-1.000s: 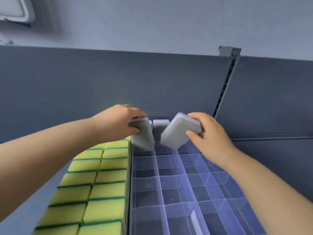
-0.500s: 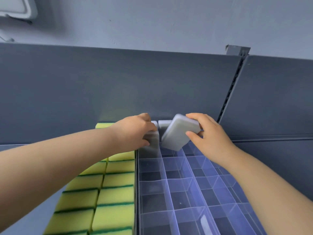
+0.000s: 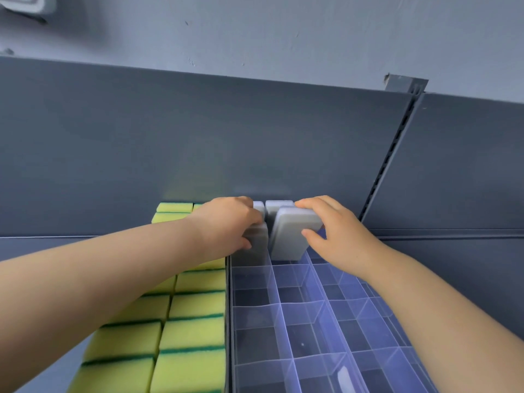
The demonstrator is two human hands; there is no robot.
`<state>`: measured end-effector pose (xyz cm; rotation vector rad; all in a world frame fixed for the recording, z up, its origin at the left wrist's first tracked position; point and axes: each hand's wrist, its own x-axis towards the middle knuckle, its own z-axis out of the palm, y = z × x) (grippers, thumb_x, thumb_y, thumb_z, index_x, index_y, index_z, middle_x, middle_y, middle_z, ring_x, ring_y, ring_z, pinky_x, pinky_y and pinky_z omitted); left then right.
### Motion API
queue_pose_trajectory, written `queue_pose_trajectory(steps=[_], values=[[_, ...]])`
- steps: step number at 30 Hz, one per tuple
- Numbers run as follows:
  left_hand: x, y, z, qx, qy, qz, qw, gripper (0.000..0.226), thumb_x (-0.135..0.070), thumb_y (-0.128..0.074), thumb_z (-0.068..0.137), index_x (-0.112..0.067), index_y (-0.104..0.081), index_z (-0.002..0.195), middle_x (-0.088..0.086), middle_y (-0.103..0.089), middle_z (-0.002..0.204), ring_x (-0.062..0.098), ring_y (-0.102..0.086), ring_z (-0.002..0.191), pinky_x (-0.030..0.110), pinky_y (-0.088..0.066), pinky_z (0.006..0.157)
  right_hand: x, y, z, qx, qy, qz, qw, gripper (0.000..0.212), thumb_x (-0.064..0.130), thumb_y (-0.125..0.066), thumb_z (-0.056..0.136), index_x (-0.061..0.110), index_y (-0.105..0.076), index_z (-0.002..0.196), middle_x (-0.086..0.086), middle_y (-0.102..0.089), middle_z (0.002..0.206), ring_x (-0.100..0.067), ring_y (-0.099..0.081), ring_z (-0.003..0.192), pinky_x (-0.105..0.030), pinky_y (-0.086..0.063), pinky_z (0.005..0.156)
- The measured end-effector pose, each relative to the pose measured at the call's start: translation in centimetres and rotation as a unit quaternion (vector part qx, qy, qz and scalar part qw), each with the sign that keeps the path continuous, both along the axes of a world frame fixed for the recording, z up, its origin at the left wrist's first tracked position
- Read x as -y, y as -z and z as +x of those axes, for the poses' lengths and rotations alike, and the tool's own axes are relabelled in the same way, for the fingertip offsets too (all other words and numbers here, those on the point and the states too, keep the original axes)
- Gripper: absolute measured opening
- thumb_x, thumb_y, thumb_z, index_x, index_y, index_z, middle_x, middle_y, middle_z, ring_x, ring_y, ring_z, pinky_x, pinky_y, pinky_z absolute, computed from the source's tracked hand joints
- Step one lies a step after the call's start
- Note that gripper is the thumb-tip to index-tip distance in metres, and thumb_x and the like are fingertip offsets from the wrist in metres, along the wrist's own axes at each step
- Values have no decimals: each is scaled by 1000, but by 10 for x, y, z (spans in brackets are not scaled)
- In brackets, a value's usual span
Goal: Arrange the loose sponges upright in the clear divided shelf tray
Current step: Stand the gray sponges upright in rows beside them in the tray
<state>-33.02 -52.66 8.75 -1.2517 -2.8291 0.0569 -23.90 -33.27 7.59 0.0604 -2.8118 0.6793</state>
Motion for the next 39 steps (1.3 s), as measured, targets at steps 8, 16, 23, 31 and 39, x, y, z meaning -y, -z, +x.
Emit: queue_pose_trajectory(steps=[8,16,23,31,39], values=[[0,-1,0,2,5,1,1000,38,-37,-63,84,-25,-54,119,-3,-46,110,22,-51,102,27,-42,73,3,17,-13,69,-8,33,997,42,20,-52,92,28,-41,132,11,-41,134,-6,-47,79,-19,-33,80],[0,0,0,-4,-1,-11,1000,40,-38,-61,86,-26,-52,122,-3,-46,116,23,-51,105,27,-39,71,-6,6,-29,20,-22,17,999,37,33,-53,91,19,-51,125,6,-50,122,-9,-48,107,-29,-39,97],[-2,0,2,-8,-2,-15,1000,39,-37,-59,87,-25,-51,123,-1,-45,117,23,-50,106,30,-43,76,1,-7,-67,29,-3,59,998,28,16,-39,97,13,-58,117,-3,-56,118,-20,-50,109,-33,-40,95],[4,0,2,12,8,40,999,28,-38,-59,87,-23,-57,110,-4,-52,113,17,-51,103,31,-44,82,1,-15,-93,125,-16,206,970,32,23,-62,85,19,-58,117,-1,-57,116,-24,-53,105,-40,-46,89],[4,2,2,-3,-4,23,1000,23,-36,-57,88,-18,-58,103,-1,-54,108,21,-53,100,36,-46,81,-3,-21,-96,105,-43,185,976,23,20,-63,83,26,-60,105,7,-56,101,-19,-54,97,-37,-49,84]])
